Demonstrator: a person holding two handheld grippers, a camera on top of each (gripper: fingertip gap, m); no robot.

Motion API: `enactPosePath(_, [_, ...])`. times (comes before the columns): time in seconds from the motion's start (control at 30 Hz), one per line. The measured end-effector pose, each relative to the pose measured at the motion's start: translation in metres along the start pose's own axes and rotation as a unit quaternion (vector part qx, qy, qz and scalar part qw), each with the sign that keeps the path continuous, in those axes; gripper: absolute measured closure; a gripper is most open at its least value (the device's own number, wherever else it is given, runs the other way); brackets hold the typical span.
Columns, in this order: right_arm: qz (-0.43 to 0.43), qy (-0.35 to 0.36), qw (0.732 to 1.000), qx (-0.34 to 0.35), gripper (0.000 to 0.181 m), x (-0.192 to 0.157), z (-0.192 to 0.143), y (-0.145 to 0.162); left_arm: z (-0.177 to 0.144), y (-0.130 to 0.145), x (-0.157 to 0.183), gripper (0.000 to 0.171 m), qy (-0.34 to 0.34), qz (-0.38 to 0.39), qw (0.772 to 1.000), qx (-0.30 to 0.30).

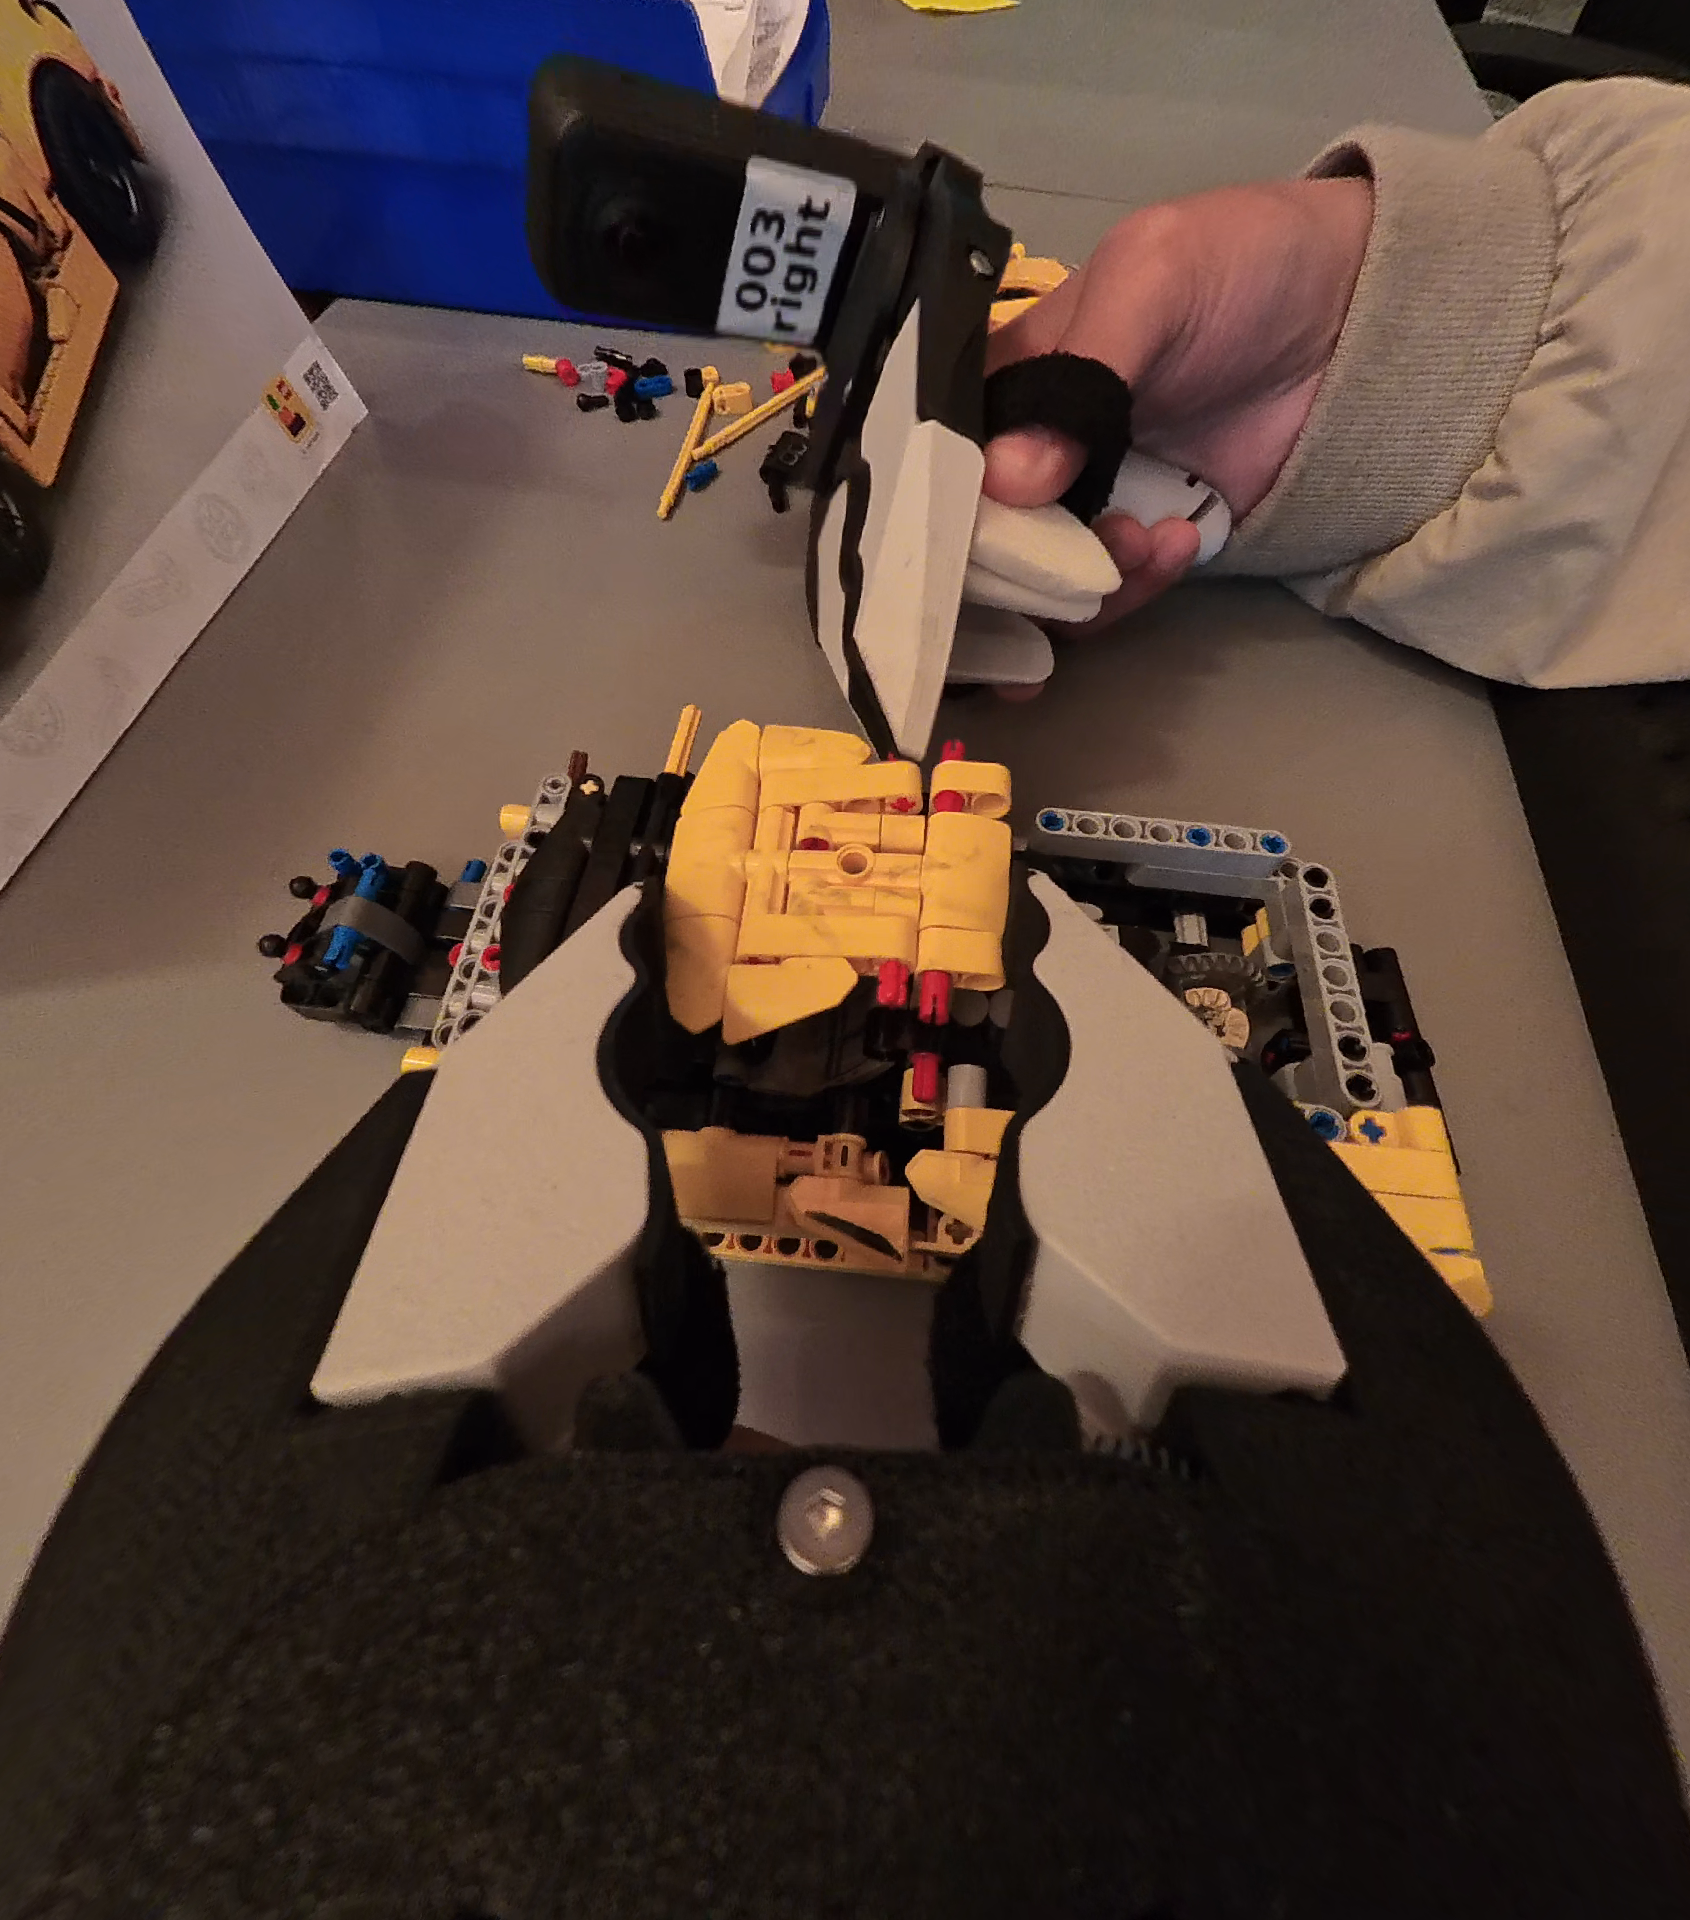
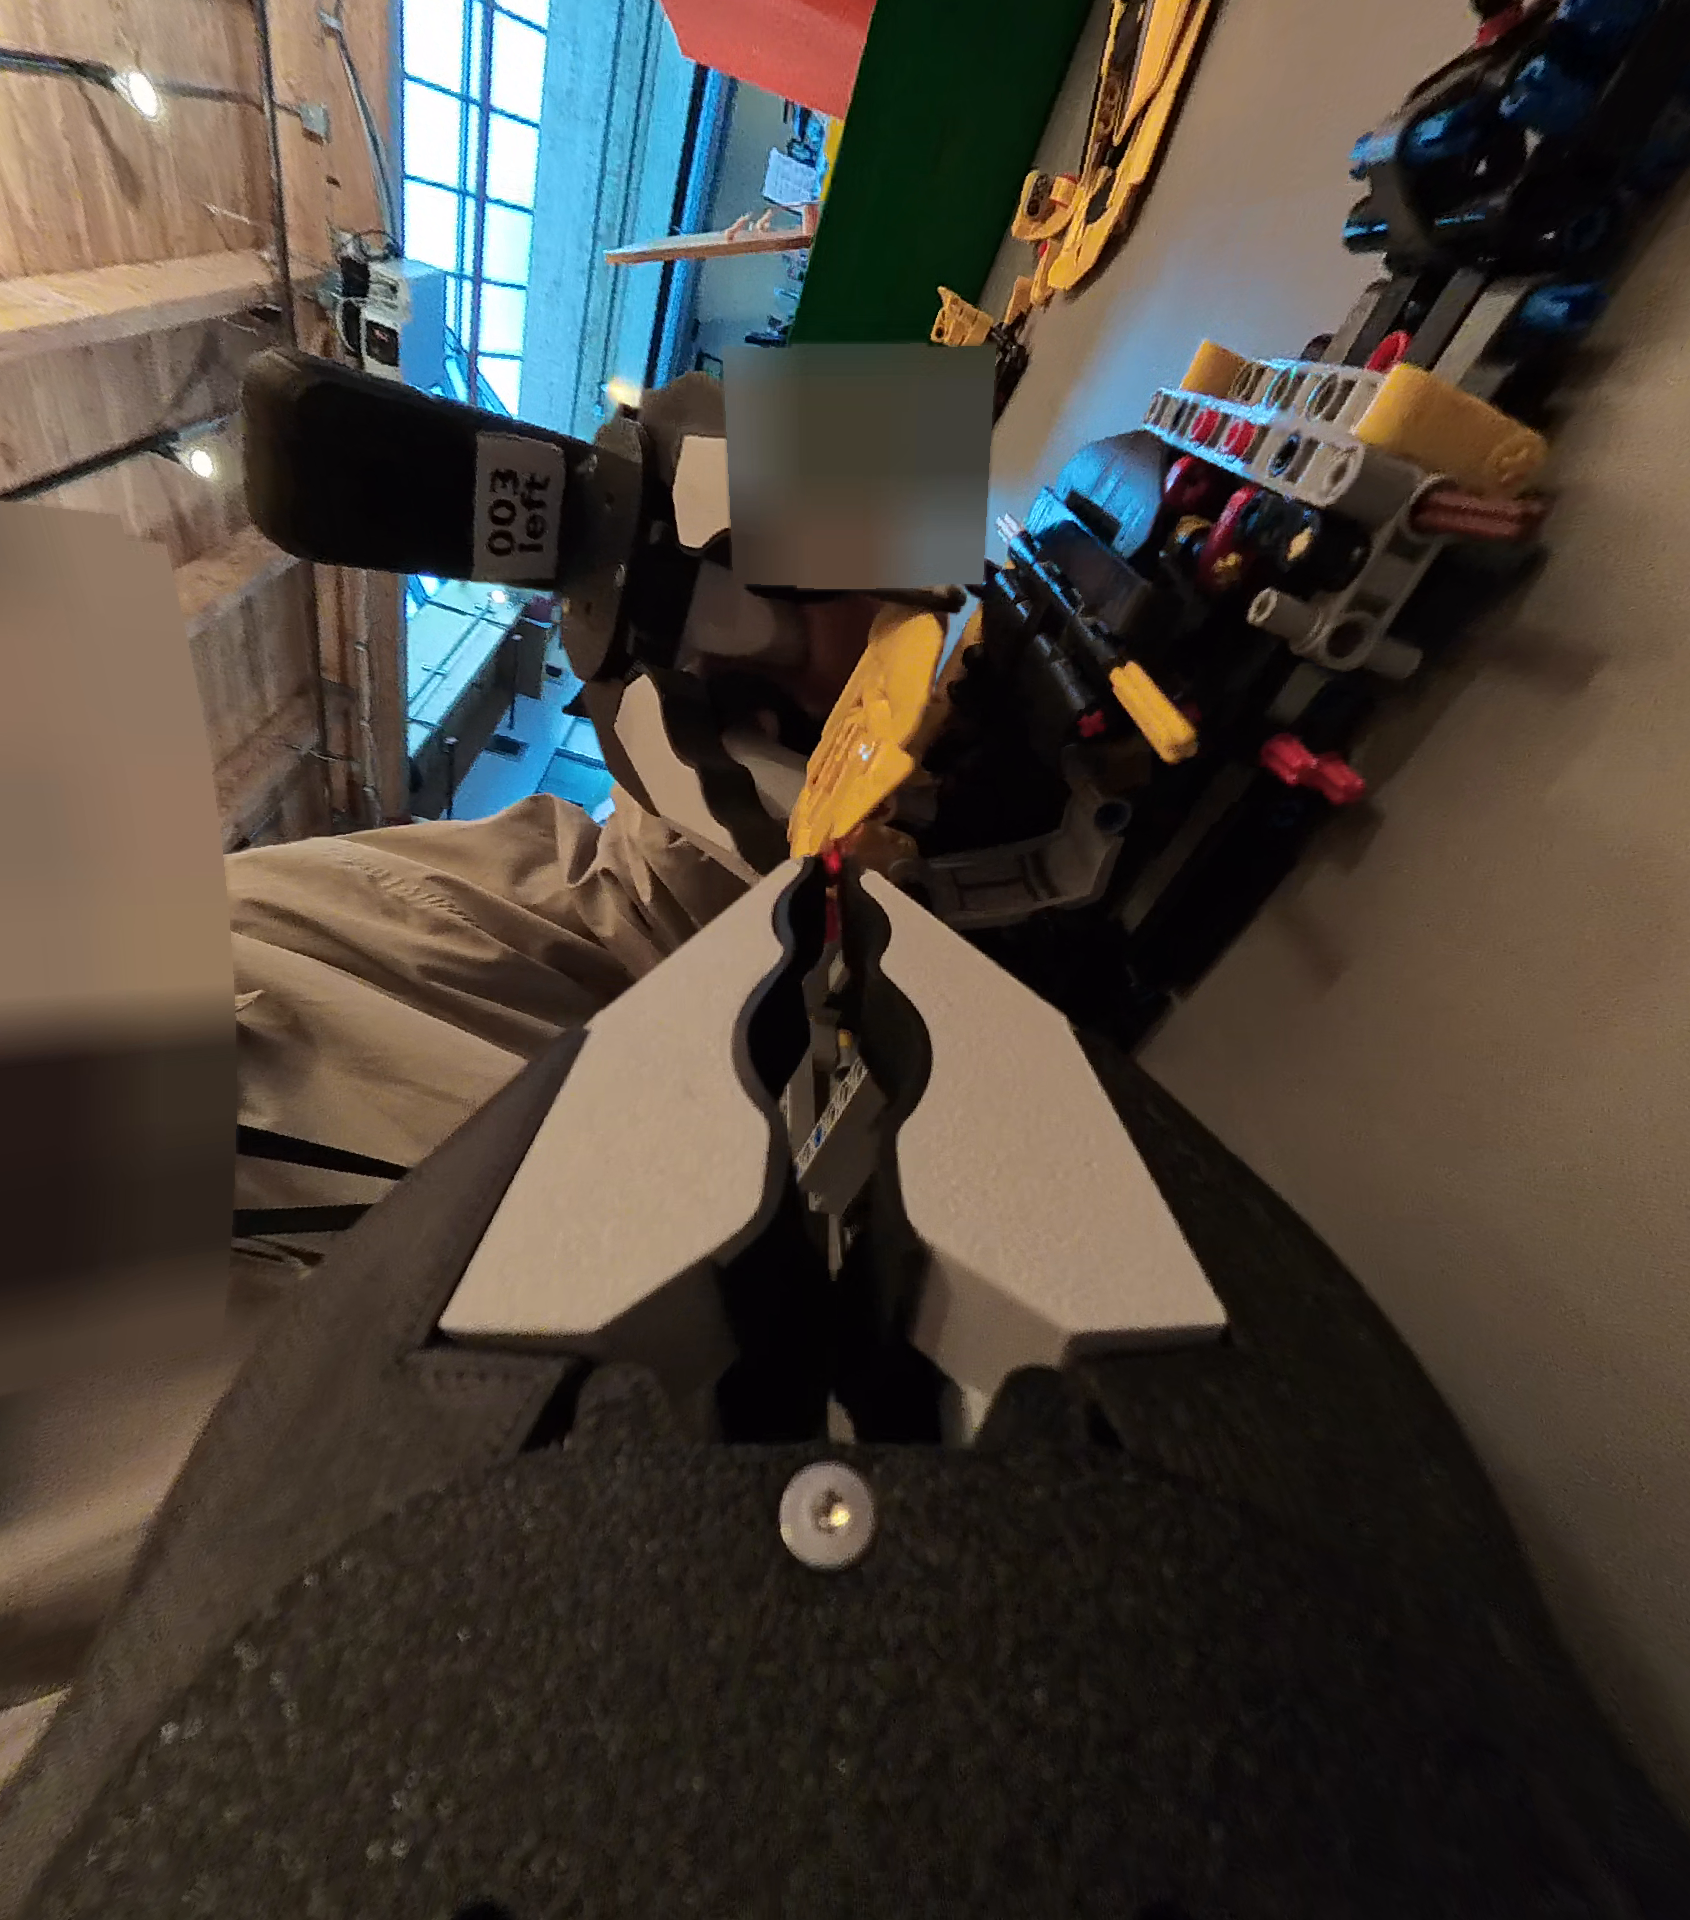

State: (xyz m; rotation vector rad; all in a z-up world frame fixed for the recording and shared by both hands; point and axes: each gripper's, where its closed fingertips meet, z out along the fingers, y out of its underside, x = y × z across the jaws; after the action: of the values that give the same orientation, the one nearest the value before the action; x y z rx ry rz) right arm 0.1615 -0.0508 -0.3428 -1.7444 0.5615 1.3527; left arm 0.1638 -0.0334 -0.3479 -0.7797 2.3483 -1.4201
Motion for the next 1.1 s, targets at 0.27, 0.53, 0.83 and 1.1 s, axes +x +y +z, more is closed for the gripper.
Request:
enactPosePath(0.27, [-0.039,0.027,0.999,0.005,0.181,-0.002,0.005,0.000,-0.004,-0.015,-0.015,0.115,0.036,-0.204,0.977,0.056])
enactPosePath(0.53, [-0.057,0.017,0.998,0.010,0.180,-0.004,0.007,-0.002,0.004,-0.009,-0.020,0.135,0.036,-0.292,0.955,0.030])
enactPosePath(0.83, [-0.061,-0.004,0.998,0.011,0.180,-0.006,0.016,-0.001,-0.010,-0.003,-0.018,0.153,0.104,-0.395,0.912,0.047])
enactPosePath(1.1, [0.005,-0.028,1.000,0.005,0.180,-0.001,0.003,0.004,-0.004,-0.004,-0.014,0.161,0.115,-0.342,0.930,0.063])
